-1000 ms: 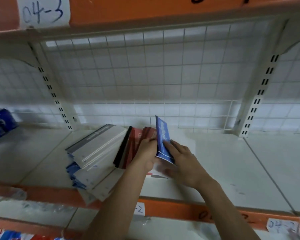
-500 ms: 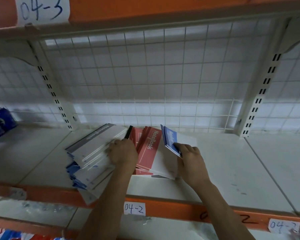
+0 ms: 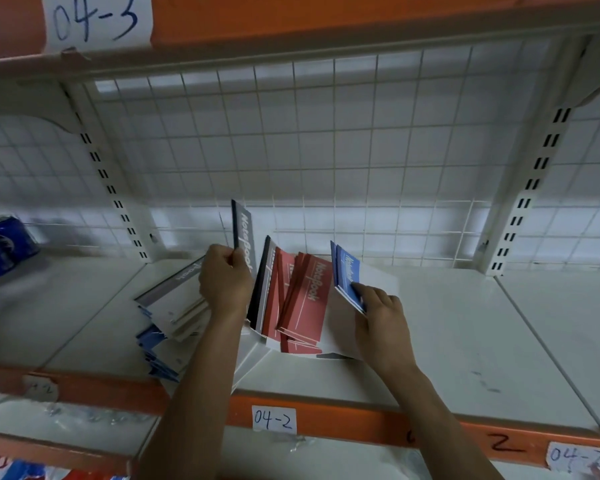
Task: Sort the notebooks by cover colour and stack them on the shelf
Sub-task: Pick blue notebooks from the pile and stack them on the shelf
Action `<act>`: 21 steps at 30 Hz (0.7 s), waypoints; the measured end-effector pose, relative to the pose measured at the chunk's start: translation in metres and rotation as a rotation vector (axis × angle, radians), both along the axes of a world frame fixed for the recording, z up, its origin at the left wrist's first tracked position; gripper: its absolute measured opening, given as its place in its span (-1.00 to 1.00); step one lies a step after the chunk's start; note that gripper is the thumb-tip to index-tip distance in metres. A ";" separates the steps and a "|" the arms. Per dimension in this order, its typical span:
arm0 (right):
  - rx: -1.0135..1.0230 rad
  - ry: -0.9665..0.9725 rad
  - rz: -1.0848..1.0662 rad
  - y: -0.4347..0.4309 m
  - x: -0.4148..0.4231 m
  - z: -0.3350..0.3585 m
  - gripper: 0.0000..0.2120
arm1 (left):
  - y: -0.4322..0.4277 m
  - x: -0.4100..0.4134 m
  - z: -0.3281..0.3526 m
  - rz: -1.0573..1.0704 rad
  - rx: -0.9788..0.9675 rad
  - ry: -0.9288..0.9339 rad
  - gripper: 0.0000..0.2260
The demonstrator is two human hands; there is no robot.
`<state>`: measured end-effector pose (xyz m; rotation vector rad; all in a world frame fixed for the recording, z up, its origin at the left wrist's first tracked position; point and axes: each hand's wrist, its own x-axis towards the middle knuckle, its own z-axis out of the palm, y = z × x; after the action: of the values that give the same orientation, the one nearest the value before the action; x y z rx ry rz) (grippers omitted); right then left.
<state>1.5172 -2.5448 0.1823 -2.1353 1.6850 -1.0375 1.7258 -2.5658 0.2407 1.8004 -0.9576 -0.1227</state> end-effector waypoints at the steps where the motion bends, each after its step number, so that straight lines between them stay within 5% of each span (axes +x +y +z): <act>1: -0.015 -0.039 -0.011 0.000 0.000 0.001 -0.54 | 0.001 0.002 0.003 0.024 -0.059 0.005 -0.87; 5: -0.049 -0.163 -0.043 0.001 0.002 0.007 -0.53 | 0.003 0.012 0.001 0.050 -0.075 0.011 -0.83; 9: -0.075 -0.155 -0.008 0.003 0.007 0.009 -0.56 | 0.006 0.017 -0.012 0.055 0.177 -0.031 -0.64; 12: -0.103 -0.132 0.013 0.008 0.017 0.010 -0.55 | 0.010 0.009 -0.024 0.109 0.319 -0.300 -0.34; 14: -0.118 -0.148 0.021 0.013 0.023 0.011 -0.50 | 0.010 -0.001 -0.028 0.053 0.173 -0.446 -0.41; 16: -0.118 -0.125 0.047 0.019 0.029 0.011 -0.43 | 0.008 -0.017 -0.027 -0.187 0.062 -0.235 -0.64; 19: -0.093 -0.032 0.176 0.021 0.035 0.011 -0.47 | 0.012 -0.044 -0.008 -0.586 0.220 0.719 -0.63; 21: -0.006 0.035 0.337 0.020 0.028 0.011 -0.43 | 0.011 -0.048 -0.009 -0.665 0.290 0.932 -0.67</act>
<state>1.5451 -2.5246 0.1934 -2.3450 1.2720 -0.9107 1.6779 -2.5549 0.2320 1.3310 -0.8048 -1.4355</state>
